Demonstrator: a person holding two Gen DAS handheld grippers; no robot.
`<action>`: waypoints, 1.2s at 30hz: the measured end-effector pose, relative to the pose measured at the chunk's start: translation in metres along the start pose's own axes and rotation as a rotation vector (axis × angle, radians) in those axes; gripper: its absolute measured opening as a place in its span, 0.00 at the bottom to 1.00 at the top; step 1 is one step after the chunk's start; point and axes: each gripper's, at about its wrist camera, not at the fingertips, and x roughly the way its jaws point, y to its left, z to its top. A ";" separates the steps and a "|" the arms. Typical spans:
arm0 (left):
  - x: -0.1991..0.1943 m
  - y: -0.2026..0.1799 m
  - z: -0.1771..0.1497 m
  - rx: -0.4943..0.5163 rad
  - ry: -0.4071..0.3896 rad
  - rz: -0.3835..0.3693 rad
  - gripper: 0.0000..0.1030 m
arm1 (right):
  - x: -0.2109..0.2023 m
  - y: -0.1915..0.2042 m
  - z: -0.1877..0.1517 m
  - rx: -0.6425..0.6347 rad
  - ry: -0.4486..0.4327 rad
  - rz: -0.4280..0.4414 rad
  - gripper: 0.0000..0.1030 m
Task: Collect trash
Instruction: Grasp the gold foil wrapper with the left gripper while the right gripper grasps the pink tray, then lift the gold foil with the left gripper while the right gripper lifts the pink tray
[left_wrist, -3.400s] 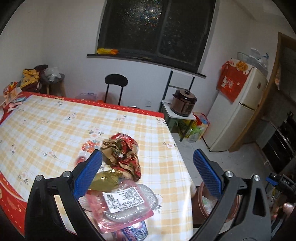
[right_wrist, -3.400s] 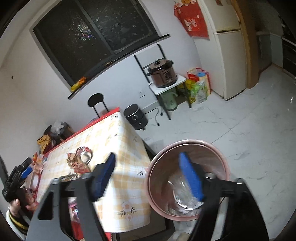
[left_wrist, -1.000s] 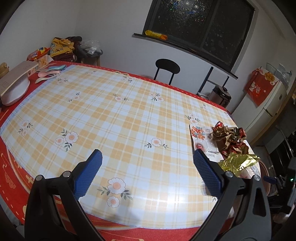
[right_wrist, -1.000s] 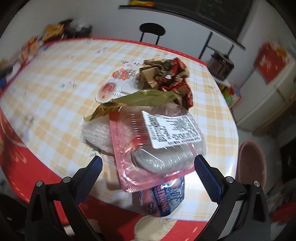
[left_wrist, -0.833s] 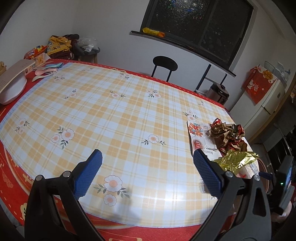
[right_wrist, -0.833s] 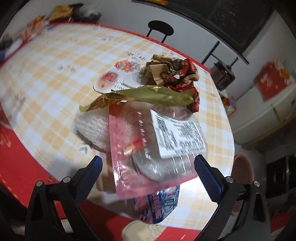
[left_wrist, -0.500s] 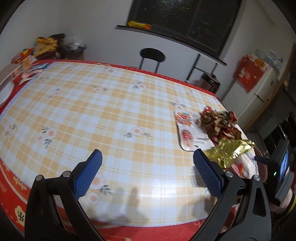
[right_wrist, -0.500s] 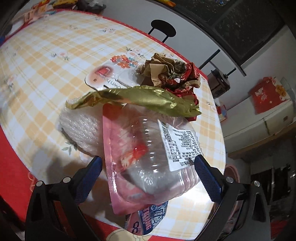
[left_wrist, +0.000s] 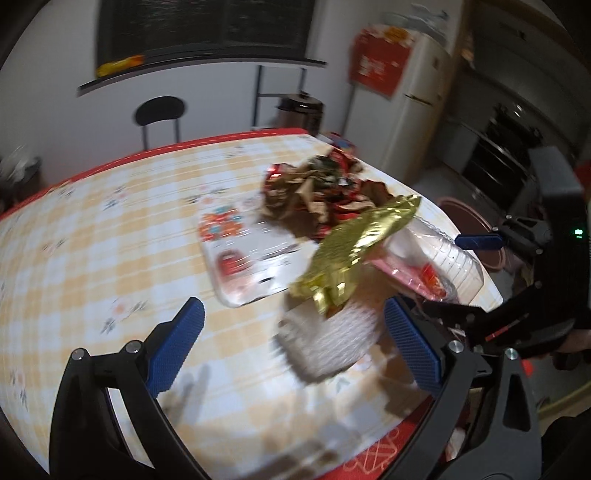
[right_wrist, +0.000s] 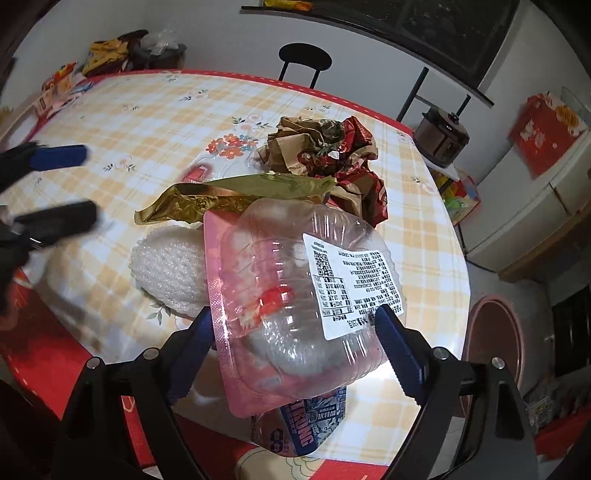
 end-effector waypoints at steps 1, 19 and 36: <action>0.007 -0.003 0.004 0.012 0.007 -0.009 0.89 | 0.000 -0.001 0.000 0.004 0.000 0.003 0.83; 0.066 -0.020 0.028 0.160 0.121 -0.077 0.22 | -0.003 -0.015 -0.007 0.060 -0.008 0.044 0.83; -0.017 0.016 0.030 -0.043 -0.072 -0.070 0.14 | -0.028 -0.046 -0.007 0.234 -0.077 0.152 0.68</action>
